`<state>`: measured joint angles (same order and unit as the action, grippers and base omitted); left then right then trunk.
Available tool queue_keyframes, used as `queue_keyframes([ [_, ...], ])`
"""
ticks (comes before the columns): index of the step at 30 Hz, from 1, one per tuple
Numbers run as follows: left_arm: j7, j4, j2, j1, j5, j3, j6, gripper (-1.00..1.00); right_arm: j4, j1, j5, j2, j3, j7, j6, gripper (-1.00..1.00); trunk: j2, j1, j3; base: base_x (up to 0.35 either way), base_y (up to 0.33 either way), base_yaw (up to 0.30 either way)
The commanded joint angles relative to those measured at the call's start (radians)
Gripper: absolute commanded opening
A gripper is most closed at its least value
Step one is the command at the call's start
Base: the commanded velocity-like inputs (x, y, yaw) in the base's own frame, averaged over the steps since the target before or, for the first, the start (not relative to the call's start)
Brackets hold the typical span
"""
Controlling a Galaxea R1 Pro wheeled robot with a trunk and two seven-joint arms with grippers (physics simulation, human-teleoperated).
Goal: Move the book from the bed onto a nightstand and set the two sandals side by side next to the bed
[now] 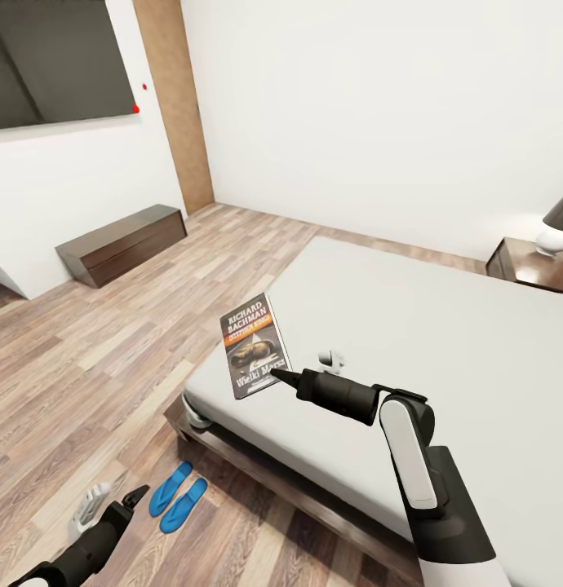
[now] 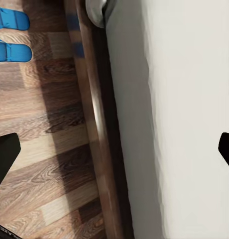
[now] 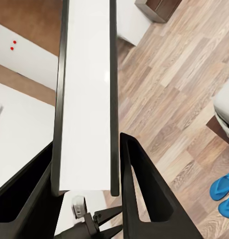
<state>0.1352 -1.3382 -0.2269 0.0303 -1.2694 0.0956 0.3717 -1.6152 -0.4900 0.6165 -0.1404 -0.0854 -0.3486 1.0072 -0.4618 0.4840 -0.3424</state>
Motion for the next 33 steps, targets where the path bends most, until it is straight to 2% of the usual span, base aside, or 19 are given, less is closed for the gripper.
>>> queue_keyframes([
  [1, 0.008, -0.002, 0.0, 0.0, -0.01, 0.001, 0.004, 1.0, 0.0, -0.001, -0.009, -0.001, 0.001, -0.01, 0.003, -1.0, 0.006, -0.003, 0.003, 0.0, 0.0, 0.144],
  [9, 0.007, 0.016, 0.0, -0.002, -0.016, 0.002, 0.007, 1.0, 0.0, -0.001, -0.009, -0.001, 0.001, -0.009, 0.002, -1.0, 0.062, -0.034, 0.039, 0.0, 0.0, 0.154],
  [14, 0.007, 0.019, 0.0, -0.003, -0.014, 0.002, 0.005, 1.0, 0.0, -0.001, -0.009, -0.001, -0.004, -0.009, 0.002, -1.0, 0.062, -0.034, 0.046, 0.0, 0.0, 0.167],
  [22, 0.007, 0.02, 0.001, -0.003, -0.012, 0.002, 0.004, 1.0, 0.0, -0.001, -0.01, -0.001, -0.037, -0.002, 0.001, -1.0, 0.062, -0.034, 0.057, 0.0, 0.0, 0.142],
  [33, 0.007, 0.022, 0.003, -0.004, -0.011, 0.001, 0.004, 1.0, 0.0, -0.001, -0.009, -0.001, -0.043, -0.004, 0.002, -1.0, 0.062, -0.034, 0.069, 0.0, 0.0, 0.117],
])
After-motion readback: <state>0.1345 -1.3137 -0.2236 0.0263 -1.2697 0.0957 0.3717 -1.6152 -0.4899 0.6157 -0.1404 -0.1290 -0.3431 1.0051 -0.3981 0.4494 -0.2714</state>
